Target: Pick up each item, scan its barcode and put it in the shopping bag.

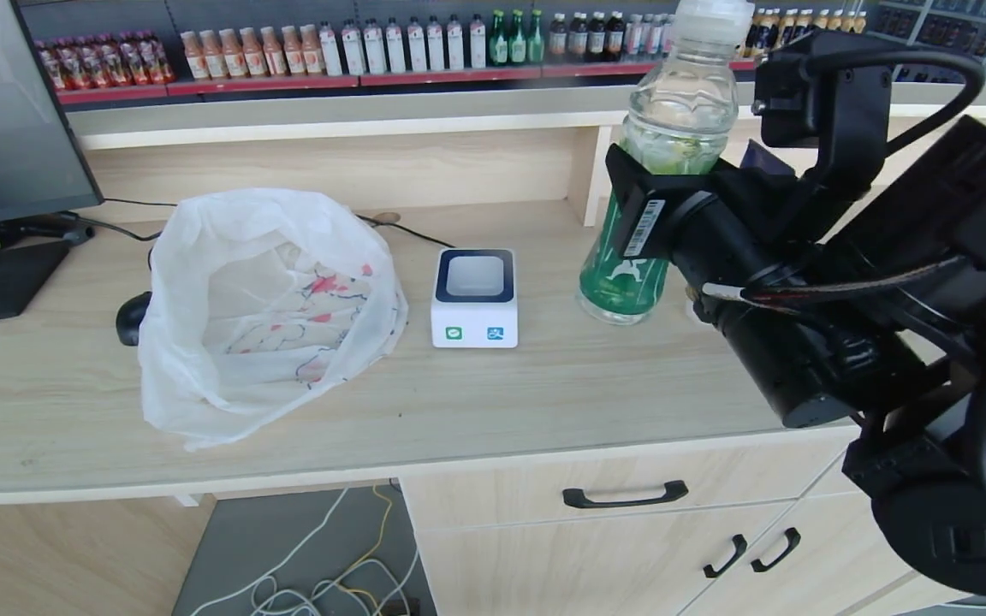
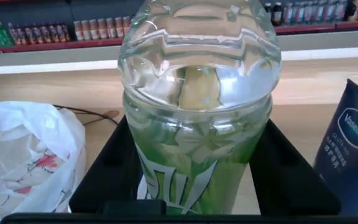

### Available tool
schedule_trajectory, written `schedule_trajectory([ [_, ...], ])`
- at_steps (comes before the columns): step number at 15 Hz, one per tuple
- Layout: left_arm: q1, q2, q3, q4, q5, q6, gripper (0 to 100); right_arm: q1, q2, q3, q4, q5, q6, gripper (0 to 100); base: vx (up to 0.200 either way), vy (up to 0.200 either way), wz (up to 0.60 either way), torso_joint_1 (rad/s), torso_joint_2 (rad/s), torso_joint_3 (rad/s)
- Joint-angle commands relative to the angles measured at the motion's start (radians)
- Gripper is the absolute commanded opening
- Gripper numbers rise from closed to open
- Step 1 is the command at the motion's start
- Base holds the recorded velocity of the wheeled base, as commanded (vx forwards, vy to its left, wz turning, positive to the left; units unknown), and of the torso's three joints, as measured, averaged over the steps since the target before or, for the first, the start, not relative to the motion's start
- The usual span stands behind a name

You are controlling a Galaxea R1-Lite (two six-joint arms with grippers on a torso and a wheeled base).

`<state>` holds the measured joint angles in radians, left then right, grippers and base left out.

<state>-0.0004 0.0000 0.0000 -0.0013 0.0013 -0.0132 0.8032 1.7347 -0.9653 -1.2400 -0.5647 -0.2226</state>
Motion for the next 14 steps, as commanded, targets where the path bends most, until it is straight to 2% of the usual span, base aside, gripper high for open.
schedule_trajectory([
  [1,0.0,0.0,0.0,0.0,0.0,-0.001,100,0.039,-0.035,0.074,-0.033,-0.024,-0.009,0,0.0,0.0,0.0,0.0,0.0,0.0],
  [6,0.0,0.0,0.0,0.0,0.0,-0.001,100,0.088,-0.113,0.234,-0.101,-0.029,-0.052,0,0.0,0.0,0.0,0.0,0.0,0.0],
  [10,0.0,0.0,0.0,0.0,0.0,-0.001,100,0.18,-0.213,0.385,-0.125,-0.029,-0.107,0,0.0,0.0,0.0,0.0,0.0,0.0],
  [12,0.0,0.0,0.0,0.0,0.0,-0.001,100,0.254,-0.259,0.468,-0.125,-0.029,-0.112,0,0.0,0.0,0.0,0.0,0.0,0.0],
  [14,0.0,0.0,0.0,0.0,0.0,-0.001,100,0.278,-0.277,0.511,-0.125,-0.029,-0.132,0,0.0,0.0,0.0,0.0,0.0,0.0],
])
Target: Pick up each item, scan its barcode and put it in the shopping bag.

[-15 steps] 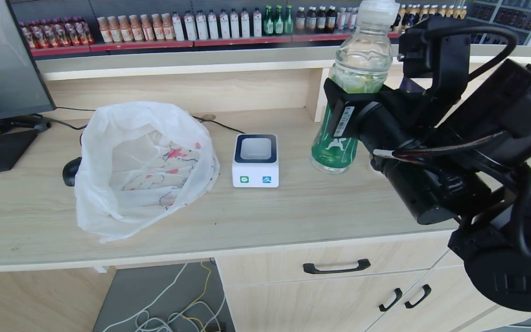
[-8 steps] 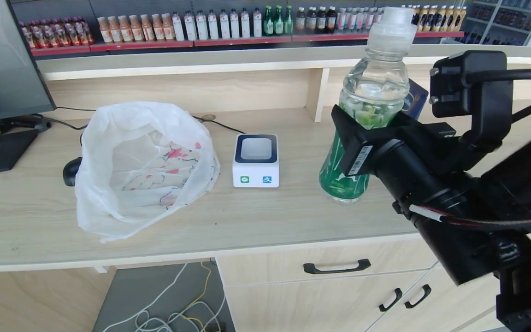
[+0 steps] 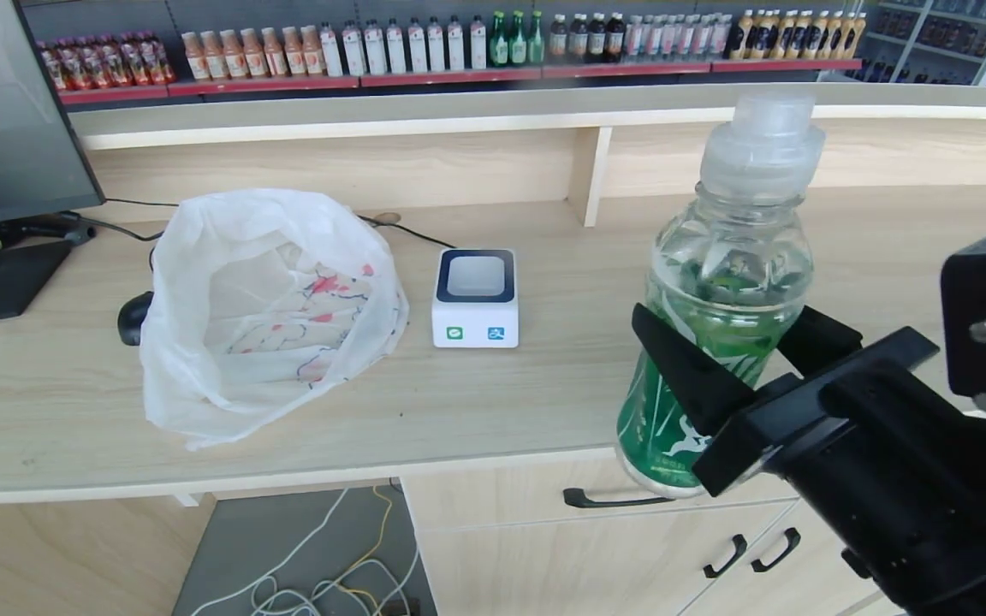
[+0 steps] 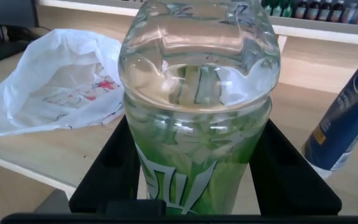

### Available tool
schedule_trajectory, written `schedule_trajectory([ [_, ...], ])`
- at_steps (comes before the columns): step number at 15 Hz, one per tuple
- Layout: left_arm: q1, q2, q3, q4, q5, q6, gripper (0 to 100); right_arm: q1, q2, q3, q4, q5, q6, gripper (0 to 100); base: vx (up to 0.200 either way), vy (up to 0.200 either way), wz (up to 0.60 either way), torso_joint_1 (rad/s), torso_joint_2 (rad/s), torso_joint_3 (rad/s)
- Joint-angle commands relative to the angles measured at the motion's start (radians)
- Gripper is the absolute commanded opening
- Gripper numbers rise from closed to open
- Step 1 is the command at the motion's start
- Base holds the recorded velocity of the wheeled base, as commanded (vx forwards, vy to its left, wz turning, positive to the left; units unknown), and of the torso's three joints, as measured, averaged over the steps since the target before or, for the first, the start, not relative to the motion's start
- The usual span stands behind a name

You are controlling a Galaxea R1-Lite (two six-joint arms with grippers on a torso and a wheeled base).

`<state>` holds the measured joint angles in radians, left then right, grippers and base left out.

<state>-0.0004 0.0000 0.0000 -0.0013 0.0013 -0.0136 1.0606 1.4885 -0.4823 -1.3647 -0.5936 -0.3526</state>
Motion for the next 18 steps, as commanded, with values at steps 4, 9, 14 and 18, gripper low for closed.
schedule_trajectory([
  [4,0.0,0.0,0.0,0.0,0.0,0.0,100,0.078,-0.037,0.056,-0.001,0.0,-0.025,0,0.0,0.0,0.0,0.0,0.0,0.0],
  [9,0.0,0.0,0.0,0.0,0.0,0.0,100,0.133,-0.047,0.085,-0.001,0.002,-0.149,0,0.0,0.0,0.0,0.0,0.0,0.0],
  [14,0.0,0.0,0.0,0.0,0.0,0.0,100,0.194,-0.042,0.082,-0.001,0.012,-0.329,0,0.0,0.0,0.0,0.0,0.0,0.0],
  [18,0.0,0.0,0.0,0.0,0.0,0.0,100,0.22,-0.044,0.082,-0.001,0.072,-0.491,0,0.0,0.0,0.0,0.0,0.0,0.0],
])
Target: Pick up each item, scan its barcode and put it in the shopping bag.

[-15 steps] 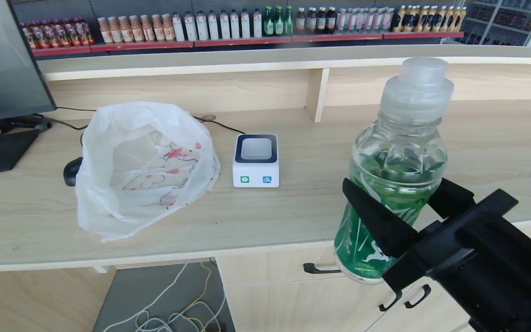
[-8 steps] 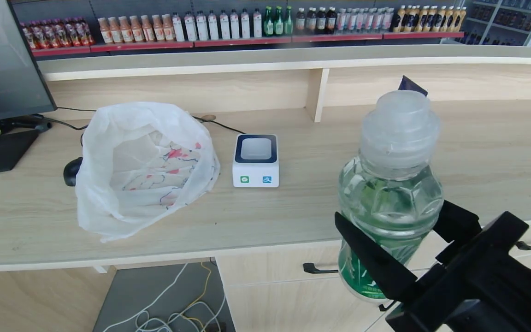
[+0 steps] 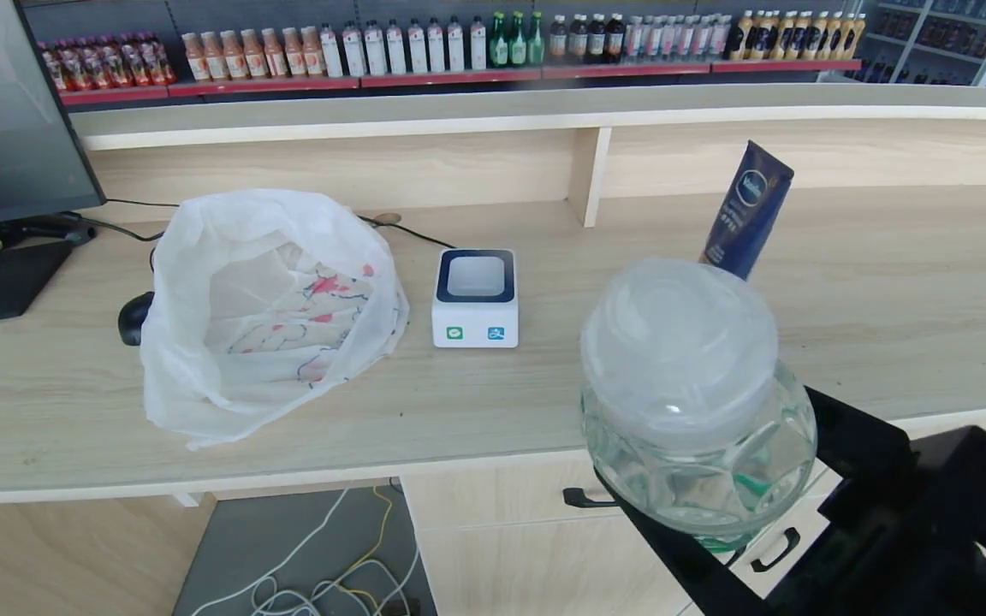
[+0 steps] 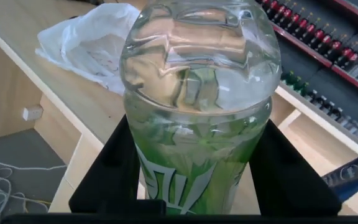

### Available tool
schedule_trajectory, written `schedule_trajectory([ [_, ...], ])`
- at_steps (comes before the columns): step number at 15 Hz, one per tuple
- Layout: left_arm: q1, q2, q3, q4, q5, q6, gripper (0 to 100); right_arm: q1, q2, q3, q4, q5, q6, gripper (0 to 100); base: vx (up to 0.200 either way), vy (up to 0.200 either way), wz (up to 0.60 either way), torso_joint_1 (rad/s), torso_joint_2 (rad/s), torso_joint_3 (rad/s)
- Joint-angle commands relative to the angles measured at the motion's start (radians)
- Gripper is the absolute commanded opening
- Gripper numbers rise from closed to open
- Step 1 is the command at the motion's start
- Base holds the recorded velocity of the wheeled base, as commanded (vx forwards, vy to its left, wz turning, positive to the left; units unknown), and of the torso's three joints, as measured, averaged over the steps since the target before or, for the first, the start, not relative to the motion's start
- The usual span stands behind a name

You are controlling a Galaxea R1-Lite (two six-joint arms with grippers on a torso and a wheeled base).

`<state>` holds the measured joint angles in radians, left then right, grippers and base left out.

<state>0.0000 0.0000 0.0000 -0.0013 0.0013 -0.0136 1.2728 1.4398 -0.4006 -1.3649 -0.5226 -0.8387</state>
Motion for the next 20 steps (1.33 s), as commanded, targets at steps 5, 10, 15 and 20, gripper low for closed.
schedule_trajectory([
  [5,0.0,0.0,0.0,0.0,0.0,0.0,100,0.036,-0.039,0.028,0.0,0.052,-0.168,0,0.0,0.0,0.0,0.0,0.0,0.0],
  [10,0.0,0.0,0.0,0.0,0.0,0.0,100,0.043,-0.048,0.042,0.0,0.107,-0.226,0,0.0,0.0,0.0,0.0,0.0,0.0],
  [15,0.0,0.0,0.0,0.0,0.0,0.0,100,0.08,-0.035,0.032,0.012,0.203,-0.33,0,0.0,0.0,0.0,0.0,0.0,0.0],
  [20,0.0,0.0,0.0,0.0,0.0,0.0,100,0.08,-0.042,0.039,0.027,0.276,-0.557,0,0.0,0.0,0.0,0.0,0.0,0.0],
])
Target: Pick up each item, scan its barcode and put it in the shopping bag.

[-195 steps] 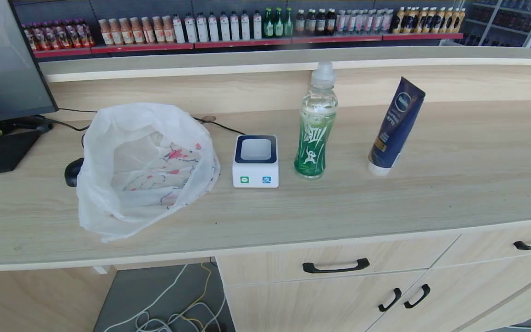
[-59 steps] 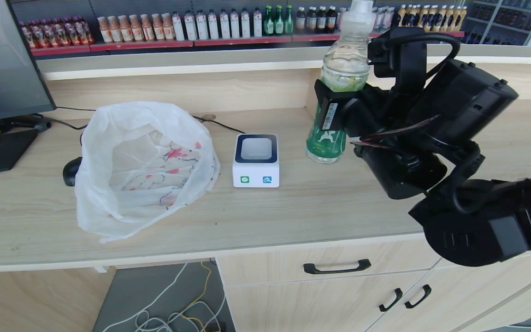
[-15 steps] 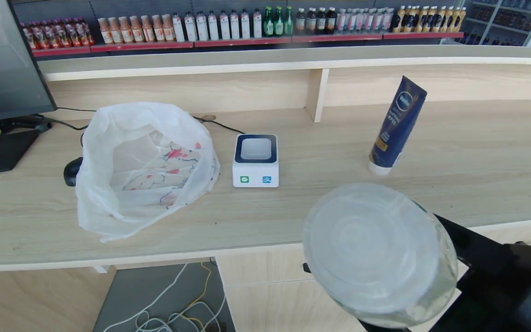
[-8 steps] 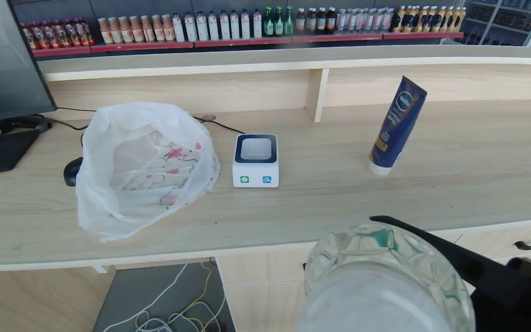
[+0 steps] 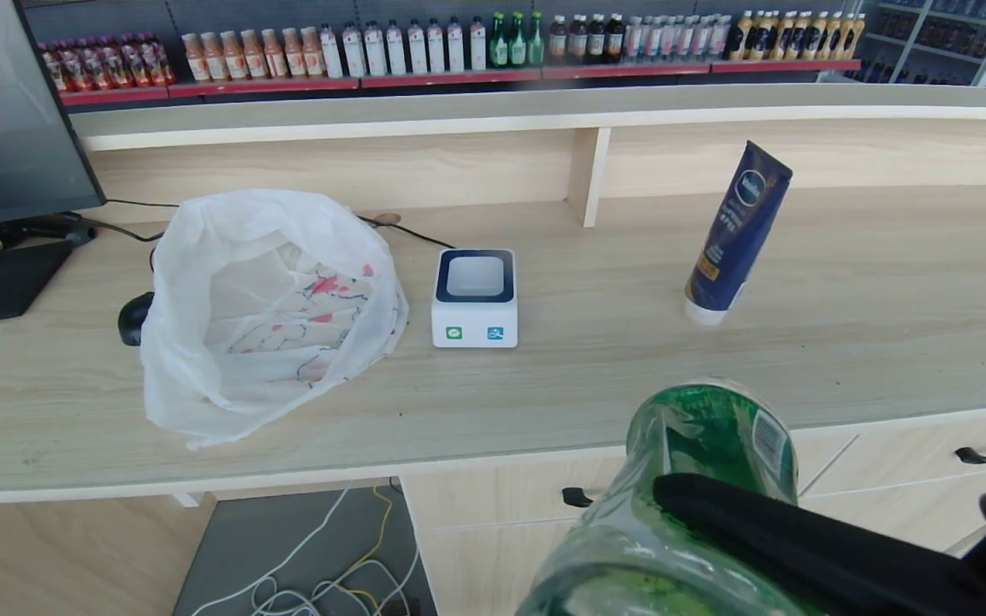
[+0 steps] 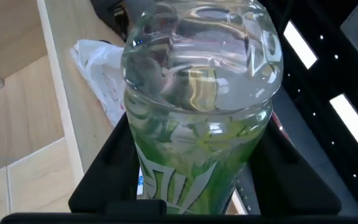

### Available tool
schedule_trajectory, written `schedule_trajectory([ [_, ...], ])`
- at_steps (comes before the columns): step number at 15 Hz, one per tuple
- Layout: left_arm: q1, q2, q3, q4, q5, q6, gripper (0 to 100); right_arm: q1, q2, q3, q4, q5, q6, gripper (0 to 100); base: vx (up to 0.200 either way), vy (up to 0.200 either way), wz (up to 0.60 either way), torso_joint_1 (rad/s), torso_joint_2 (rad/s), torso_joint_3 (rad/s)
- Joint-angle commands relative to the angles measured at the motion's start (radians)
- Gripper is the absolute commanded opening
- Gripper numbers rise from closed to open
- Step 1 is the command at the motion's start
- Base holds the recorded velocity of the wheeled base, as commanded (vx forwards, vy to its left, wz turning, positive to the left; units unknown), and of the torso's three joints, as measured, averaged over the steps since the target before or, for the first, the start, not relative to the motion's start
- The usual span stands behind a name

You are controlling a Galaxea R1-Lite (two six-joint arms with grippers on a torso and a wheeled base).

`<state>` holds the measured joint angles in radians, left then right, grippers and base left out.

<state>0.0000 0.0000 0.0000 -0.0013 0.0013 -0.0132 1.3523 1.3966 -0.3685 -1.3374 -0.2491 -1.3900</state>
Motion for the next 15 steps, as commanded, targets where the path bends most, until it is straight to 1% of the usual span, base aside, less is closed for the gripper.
schedule_trajectory([
  [1,0.0,0.0,0.0,0.0,0.0,-0.001,100,0.001,-0.005,0.011,0.0,0.007,-0.02,0,0.0,0.0,0.0,0.0,0.0,0.0],
  [2,0.0,0.0,0.0,0.0,0.0,-0.001,100,0.01,-0.014,0.033,0.0,0.005,-0.04,0,0.0,0.0,0.0,0.0,0.0,0.0],
  [3,0.0,0.0,0.0,0.0,0.0,-0.001,100,0.042,-0.021,0.056,0.0,-0.019,-0.043,0,0.0,0.0,0.0,0.0,0.0,0.0],
  [4,0.0,0.0,0.0,0.0,0.0,-0.001,100,0.07,-0.016,0.089,-0.002,-0.073,-0.034,0,0.0,0.0,0.0,0.0,0.0,0.0],
  [5,0.0,0.0,0.0,0.0,0.0,-0.001,100,0.094,-0.01,0.109,-0.002,-0.09,-0.02,0,0.0,0.0,0.0,0.0,0.0,0.0],
  [6,0.0,0.0,0.0,0.0,0.0,-0.001,100,0.116,0.001,0.114,-0.008,-0.094,0.049,0,0.0,0.0,0.0,0.0,0.0,0.0],
  [7,0.0,0.0,0.0,0.0,0.0,-0.001,100,0.116,-0.001,0.109,-0.008,-0.096,0.04,0,0.0,0.0,0.0,0.0,0.0,0.0],
  [12,0.0,0.0,0.0,0.0,0.0,-0.001,100,0.114,0.001,0.115,-0.008,-0.113,-0.098,0,0.0,0.0,0.0,0.0,0.0,0.0],
  [15,0.0,0.0,0.0,0.0,0.0,-0.001,100,0.111,-0.001,0.122,-0.006,-0.125,-0.096,0,0.0,0.0,0.0,0.0,0.0,0.0],
])
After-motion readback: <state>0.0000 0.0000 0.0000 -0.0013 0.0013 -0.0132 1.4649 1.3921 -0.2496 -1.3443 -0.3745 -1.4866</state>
